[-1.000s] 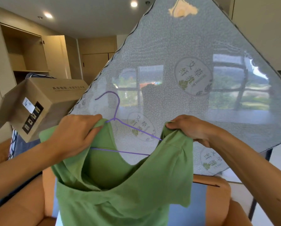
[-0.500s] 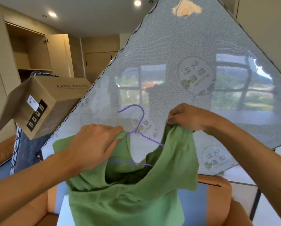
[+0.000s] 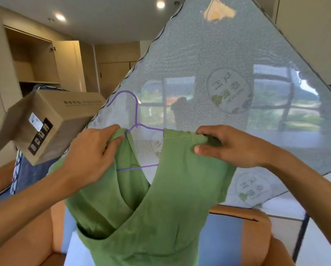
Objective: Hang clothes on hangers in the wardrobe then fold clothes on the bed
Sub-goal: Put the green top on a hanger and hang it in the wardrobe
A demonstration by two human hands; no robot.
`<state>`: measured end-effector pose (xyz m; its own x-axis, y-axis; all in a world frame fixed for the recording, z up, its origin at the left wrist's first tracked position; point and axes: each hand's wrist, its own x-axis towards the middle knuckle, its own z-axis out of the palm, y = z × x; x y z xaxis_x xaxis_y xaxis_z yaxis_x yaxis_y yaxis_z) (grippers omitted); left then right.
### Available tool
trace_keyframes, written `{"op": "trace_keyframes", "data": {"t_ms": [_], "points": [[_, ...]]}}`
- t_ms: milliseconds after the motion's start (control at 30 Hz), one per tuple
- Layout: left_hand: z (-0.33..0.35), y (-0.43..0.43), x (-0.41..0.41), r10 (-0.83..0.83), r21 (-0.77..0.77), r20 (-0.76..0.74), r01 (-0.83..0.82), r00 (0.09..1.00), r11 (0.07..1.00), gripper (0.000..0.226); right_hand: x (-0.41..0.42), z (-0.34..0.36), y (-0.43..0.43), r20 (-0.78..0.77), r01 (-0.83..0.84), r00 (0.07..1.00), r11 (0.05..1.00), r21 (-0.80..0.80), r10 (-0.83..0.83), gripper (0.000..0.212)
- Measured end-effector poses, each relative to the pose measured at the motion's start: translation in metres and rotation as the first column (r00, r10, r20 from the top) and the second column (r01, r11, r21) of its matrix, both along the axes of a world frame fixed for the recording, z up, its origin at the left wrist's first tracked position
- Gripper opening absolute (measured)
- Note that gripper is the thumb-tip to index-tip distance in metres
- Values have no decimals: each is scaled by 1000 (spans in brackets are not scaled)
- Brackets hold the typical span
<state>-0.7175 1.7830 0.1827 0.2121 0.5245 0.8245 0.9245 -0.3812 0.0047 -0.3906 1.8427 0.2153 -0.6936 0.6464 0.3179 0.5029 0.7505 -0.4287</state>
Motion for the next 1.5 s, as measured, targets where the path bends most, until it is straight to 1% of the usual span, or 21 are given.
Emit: {"op": "trace_keyframes", "data": {"t_ms": [100, 167, 200, 267, 333, 467, 600, 767, 833, 933, 1033, 1067, 1133, 1200, 1267, 1300, 1333, 1367, 1400, 1467, 1500], "points": [[4, 1, -3, 1, -7, 2, -1, 1000, 1000, 33, 3, -11, 5, -62, 30, 998, 992, 122, -23, 30], [5, 3, 1, -37, -24, -4, 36, 999, 999, 33, -1, -14, 6, -106, 17, 994, 981, 194, 4, 38], [6, 4, 4, -64, -35, -12, 64, 998, 997, 33, -5, -15, 6, -97, 4, 995, 969, 249, 21, 41], [6, 7, 10, -112, -63, -19, 111, 994, 992, 33, -13, -13, 4, -29, -9, 999, 932, 363, 21, 43], [5, 8, 14, -135, -81, -9, 134, 991, 988, 33, -19, -12, 2, 18, 11, 1000, 902, 432, -20, 43], [8, 5, 16, -196, -139, 10, 195, 981, 971, 39, -16, -17, 0, -53, 88, 996, 876, 475, -71, 44], [24, 2, 0, -200, -200, -78, 181, 977, 963, 45, 7, -17, 6, -191, 161, 978, 882, 444, -82, 44], [33, -1, -27, -220, -175, 40, 224, 975, 959, 49, 41, -10, 13, -329, 206, 942, 896, 393, -72, 49], [35, 0, -35, -192, -180, 39, 196, 981, 964, 48, 55, -9, 15, -357, 238, 928, 906, 351, -106, 58], [42, -1, -46, -164, -160, 42, 168, 986, 973, 52, 73, -10, 19, -359, 246, 926, 909, 335, -118, 82], [49, -7, -54, -123, -175, 12, 123, 992, 977, 63, 86, -7, 21, -379, 281, 914, 897, 340, -143, 87], [52, -10, -56, -127, -219, 5, 125, 992, 968, 62, 89, -6, 20, -378, 293, 913, 891, 346, -154, 86], [58, -15, -60, -131, -381, 16, 128, 991, 916, 60, 92, -6, 18, -357, 301, 918, 887, 349, -171, 82], [66, -19, -65, -68, -525, -28, 44, 997, 850, 69, 94, -8, 17, -337, 302, 924, 883, 359, -179, 82], [74, -25, -66, 1, -575, -88, -51, 996, 816, 77, 100, -9, 18, -357, 324, 915, 871, 368, -190, 84], [76, -26, -67, 15, -580, -90, -64, 996, 812, 72, 104, -8, 18, -383, 342, 903, 866, 365, -195, 85], [77, -28, -67, 15, -571, -52, -42, 999, 820, 64, 107, -8, 17, -409, 356, 891, 865, 355, -198, 87], [79, -31, -62, 11, -558, -1, -10, 1000, 830, 49, 110, -7, 17, -429, 363, 881, 867, 341, -200, 89], [80, -33, -57, 17, -544, 24, -1, 1000, 839, 42, 111, -6, 15, -440, 363, 876, 872, 329, -199, 92], [85, -31, -45, 35, -430, -10, -36, 999, 902, 71, 109, -3, 13, -435, 342, 881, 885, 316, -186, 96], [85, -32, -35, 18, -345, -4, -18, 1000, 938, 74, 106, -1, 11, -422, 328, 889, 889, 318, -177, 98]]}}
